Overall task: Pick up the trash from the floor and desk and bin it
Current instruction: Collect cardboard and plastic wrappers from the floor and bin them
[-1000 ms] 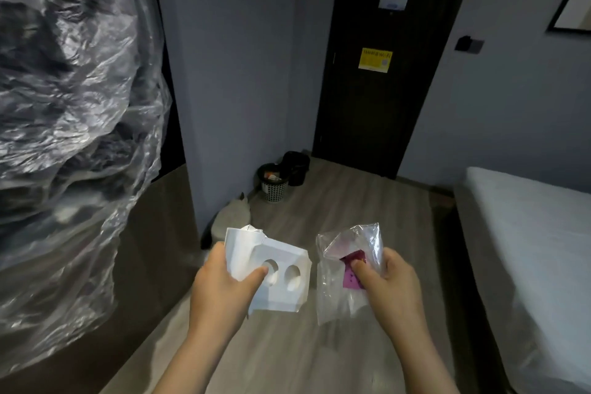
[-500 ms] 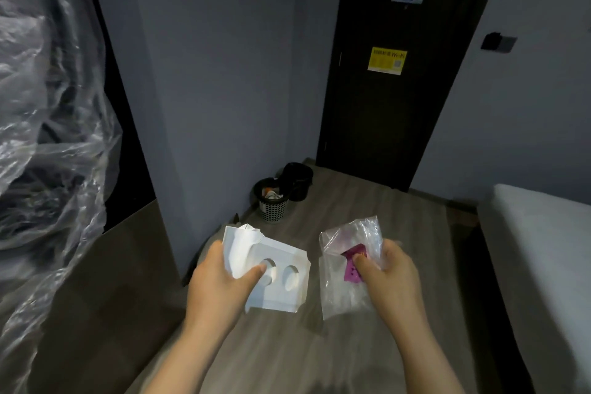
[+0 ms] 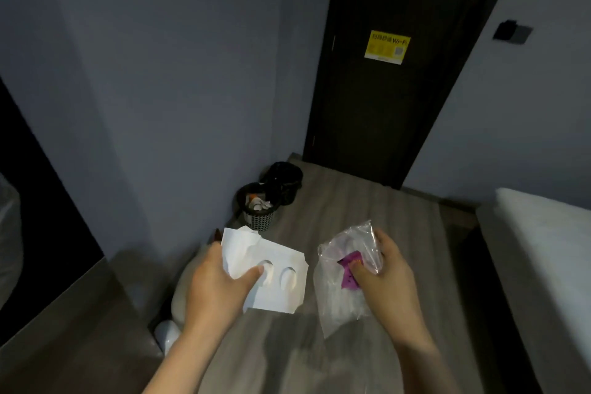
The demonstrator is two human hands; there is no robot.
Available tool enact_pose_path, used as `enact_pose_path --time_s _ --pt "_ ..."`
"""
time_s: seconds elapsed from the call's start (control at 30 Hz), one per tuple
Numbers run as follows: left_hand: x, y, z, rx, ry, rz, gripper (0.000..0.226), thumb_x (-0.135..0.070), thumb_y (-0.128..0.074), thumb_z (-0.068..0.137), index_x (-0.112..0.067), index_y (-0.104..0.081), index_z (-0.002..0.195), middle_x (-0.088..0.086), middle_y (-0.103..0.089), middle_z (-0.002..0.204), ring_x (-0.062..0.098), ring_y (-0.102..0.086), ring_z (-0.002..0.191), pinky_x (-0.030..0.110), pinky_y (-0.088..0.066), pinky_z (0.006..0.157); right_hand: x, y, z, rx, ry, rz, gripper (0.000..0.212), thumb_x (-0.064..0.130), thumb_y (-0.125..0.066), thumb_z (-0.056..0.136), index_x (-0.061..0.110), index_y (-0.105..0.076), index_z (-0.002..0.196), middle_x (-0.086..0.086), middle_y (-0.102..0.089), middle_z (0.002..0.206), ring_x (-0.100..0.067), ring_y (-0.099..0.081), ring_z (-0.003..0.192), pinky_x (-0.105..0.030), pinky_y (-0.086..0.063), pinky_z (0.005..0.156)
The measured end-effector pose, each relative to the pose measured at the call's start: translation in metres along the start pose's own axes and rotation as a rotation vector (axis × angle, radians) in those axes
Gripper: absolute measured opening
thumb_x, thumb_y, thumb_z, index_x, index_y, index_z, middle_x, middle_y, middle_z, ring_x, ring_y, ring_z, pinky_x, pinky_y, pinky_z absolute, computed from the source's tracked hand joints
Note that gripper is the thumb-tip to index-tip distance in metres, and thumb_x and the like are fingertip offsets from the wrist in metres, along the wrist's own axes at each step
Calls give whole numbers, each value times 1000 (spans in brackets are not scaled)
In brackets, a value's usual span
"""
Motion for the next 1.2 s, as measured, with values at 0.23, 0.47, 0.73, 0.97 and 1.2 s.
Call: enact_pose_path --time_s 0.23,0.47,0.73,0.97,1.2 --pt "11 -38 95 20 28 -3 40 -33 -81 69 -24 -53 96 -11 -58 87 17 -57 83 30 -41 64 -7 -37 102 -38 -39 -5 25 7 -66 78 31 -60 82 6 -68 76 -13 -65 75 -33 -54 66" --pt "-7 -99 215 -31 10 61 38 -35 -81 69 -25 -52 91 -18 -54 79 -4 -50 70 18 -33 53 -6 -64 242 27 24 -75 20 8 -66 79 24 -61 91 5 -66 75 -15 -63 71 -33 -53 63" --pt "-36 -166 332 -33 8 79 38 -35 -79 70 -29 -57 99 -15 -61 88 -2 -56 79 16 -37 55 2 -73 397 79 79 -79 20 19 -69 82 33 -56 79 5 -66 71 -9 -63 65 -34 -54 59" --pt "-28 -202 417 -78 92 162 44 -39 -81 66 -24 -50 94 -12 -56 82 11 -52 73 20 -34 54 -11 -117 485 161 37 -124 18 23 -68 84 35 -55 82 6 -65 75 -9 -64 68 -32 -55 61" --pt "-3 -219 536 -61 139 214 51 -44 -80 66 -22 -50 101 -6 -56 86 18 -54 78 28 -39 59 -5 -185 581 204 -22 -139 15 21 -66 85 33 -58 81 3 -67 76 -9 -65 66 -33 -58 63"
Point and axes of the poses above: each hand's wrist, its own z-axis towards the middle knuckle, its own y-axis out of the back of the hand, x = y × z, the point moved 4 cm from there along z, towards the middle knuckle
